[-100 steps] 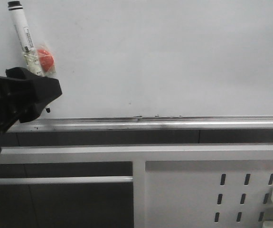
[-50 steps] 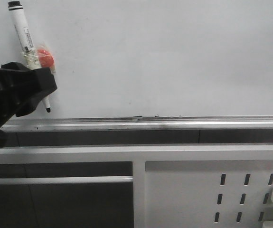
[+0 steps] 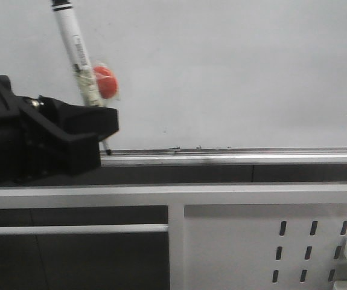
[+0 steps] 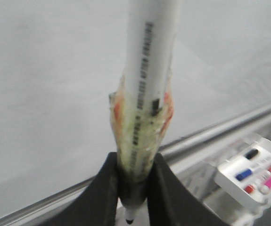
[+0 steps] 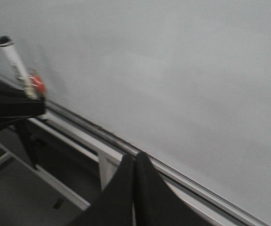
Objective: Write number 1 on whiteboard
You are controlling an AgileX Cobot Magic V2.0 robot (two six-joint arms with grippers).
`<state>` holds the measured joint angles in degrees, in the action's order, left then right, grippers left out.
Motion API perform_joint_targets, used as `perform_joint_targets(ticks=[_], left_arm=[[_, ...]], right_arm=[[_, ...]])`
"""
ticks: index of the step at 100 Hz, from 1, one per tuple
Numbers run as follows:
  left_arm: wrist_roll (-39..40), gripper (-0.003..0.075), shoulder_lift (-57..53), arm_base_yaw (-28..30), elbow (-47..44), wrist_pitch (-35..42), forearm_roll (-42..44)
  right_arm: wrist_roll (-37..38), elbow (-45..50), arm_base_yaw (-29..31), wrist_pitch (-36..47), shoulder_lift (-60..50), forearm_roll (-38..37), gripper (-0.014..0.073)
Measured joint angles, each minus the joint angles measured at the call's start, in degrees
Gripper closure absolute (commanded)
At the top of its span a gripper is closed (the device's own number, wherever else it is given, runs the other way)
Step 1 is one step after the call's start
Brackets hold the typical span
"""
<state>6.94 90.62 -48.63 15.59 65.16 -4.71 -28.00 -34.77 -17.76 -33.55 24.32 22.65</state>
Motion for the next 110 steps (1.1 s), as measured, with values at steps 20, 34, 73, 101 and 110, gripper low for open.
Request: perform_joint_targets(ticks=[20,34,73,101,110], left_arm=[[-2.0,0.074,-0.91,0.0,2.8,-11.23,13.48],[-2.38,0.074,-4.43,0.0,6.36,-25.37,23.71],[-2.72,0.074,-14.26,-4.24,19.99,-65.16,46.1],[-2.72,0.074,-14.39,-8.13,23.88,-69.92,46.83],[-2.72,0.074,-14.48,-8.26,24.65,-70.29,46.83]], right_arm=[[-5.99,-3.54,-9.43,-4.72,5.04,1.94,0.0643],[-7.58,-5.29,-12.77,-7.1,11.68,0.55,0.0344],[-8.81,-12.95,-19.74,-7.07,26.91,0.19,0.0181],[-8.81,-15.31,-24.46,-4.44,34.23,-2.51,0.0183],[-8.81,-15.31,-24.46,-3.89,35.26,-3.79,0.0183]])
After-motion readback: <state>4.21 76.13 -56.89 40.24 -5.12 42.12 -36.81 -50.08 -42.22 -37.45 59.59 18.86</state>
